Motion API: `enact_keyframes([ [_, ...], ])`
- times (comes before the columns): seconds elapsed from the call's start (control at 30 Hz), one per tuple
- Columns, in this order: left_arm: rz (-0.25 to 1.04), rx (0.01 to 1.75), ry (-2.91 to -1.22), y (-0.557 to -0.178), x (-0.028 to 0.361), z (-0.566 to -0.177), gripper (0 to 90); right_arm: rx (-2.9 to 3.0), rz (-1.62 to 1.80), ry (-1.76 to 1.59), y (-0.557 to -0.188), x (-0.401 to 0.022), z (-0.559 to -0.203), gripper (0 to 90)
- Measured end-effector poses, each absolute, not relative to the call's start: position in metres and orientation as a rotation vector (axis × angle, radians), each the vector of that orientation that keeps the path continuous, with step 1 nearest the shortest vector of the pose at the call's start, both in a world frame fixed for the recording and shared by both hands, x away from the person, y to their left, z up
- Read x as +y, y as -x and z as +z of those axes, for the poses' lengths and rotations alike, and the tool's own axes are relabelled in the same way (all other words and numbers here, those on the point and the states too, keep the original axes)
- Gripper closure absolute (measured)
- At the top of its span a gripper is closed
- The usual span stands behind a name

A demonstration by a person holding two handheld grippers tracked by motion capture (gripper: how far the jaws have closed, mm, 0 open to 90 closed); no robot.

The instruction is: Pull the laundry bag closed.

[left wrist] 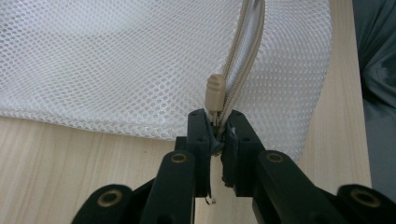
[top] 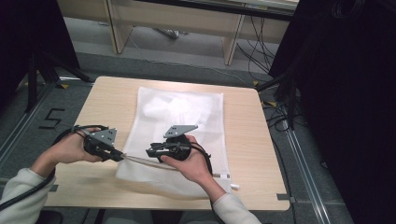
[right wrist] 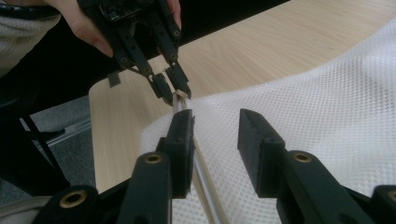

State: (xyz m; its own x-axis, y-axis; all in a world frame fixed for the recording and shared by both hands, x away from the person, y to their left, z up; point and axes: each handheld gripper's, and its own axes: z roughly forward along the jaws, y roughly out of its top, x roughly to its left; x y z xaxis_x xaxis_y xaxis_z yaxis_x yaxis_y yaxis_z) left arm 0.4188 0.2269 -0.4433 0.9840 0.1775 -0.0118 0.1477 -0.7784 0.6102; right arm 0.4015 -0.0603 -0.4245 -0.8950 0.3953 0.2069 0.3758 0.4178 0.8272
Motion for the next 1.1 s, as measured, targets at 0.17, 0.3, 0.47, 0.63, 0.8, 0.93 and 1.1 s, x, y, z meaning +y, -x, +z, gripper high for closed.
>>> enact_keyframes([
  [0.17, 0.067, 0.224, -2.473, -0.419, 0.227, -0.441, 81.1, 2.634, 1.513, -0.700, -0.403, -0.054, -0.426, 68.5],
  [0.3, 0.070, 0.229, -2.471, -0.419, 0.226, -0.440, 81.1, 2.645, 1.501, -0.697, -0.403, -0.046, -0.426, 70.5],
  [0.47, 0.083, 0.213, -2.477, -0.419, 0.225, -0.439, 81.2, 2.661, 1.507, -0.690, -0.405, -0.035, -0.428, 71.4],
  [0.63, 0.092, 0.206, -2.476, -0.419, 0.224, -0.438, 81.2, 2.715, 1.478, -0.704, -0.409, -0.021, -0.429, 71.3],
  [0.8, 0.094, 0.201, -2.484, -0.419, 0.224, -0.437, 81.2, 2.740, 1.468, -0.708, -0.411, -0.009, -0.432, 71.3],
  [0.93, 0.105, 0.187, -2.495, -0.420, 0.224, -0.436, 81.1, 2.754, 1.465, -0.726, -0.414, -0.003, -0.433, 71.4],
  [1.1, 0.109, 0.199, -2.497, -0.418, 0.223, -0.435, 81.2, 2.780, 1.453, -0.768, -0.416, 0.003, -0.437, 71.4],
])
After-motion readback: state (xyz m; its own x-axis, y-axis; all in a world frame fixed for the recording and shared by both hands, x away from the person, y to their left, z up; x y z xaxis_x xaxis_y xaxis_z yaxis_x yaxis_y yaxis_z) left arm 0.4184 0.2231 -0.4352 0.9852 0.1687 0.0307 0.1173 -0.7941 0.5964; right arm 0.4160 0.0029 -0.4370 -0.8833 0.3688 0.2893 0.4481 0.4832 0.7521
